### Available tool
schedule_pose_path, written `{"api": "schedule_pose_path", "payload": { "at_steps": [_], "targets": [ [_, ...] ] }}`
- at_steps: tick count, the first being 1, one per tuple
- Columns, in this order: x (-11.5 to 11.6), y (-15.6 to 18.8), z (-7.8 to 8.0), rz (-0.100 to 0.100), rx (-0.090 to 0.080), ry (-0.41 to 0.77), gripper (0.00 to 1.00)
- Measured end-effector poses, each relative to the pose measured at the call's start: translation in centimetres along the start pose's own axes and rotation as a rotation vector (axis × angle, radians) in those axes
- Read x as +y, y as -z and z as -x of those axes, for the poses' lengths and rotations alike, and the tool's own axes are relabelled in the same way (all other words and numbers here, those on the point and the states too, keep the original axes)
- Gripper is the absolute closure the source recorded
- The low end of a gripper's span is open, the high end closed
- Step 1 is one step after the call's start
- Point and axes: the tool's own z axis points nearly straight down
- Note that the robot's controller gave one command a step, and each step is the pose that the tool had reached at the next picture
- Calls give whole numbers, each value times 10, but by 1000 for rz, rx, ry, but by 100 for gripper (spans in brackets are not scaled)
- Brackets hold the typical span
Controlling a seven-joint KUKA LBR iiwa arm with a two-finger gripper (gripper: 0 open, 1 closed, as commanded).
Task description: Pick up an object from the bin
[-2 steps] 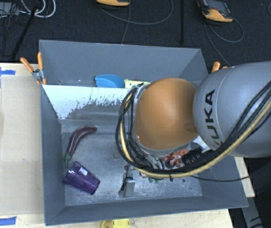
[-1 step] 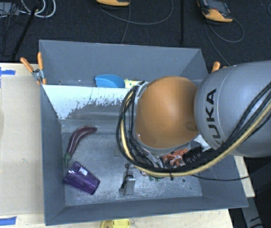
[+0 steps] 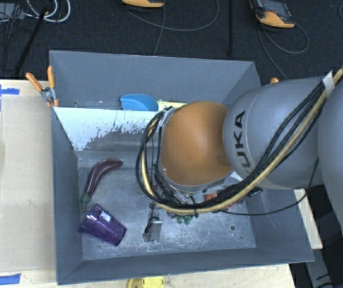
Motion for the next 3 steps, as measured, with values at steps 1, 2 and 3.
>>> {"api": "schedule_pose_path", "payload": {
  "at_steps": [1,2,3],
  "targets": [
    [44,-70,-5,-2,3,6,0],
    [38,-93,1,-3,9,39,100],
    [38,-93,1,-3,9,38,100]
  ]
}}
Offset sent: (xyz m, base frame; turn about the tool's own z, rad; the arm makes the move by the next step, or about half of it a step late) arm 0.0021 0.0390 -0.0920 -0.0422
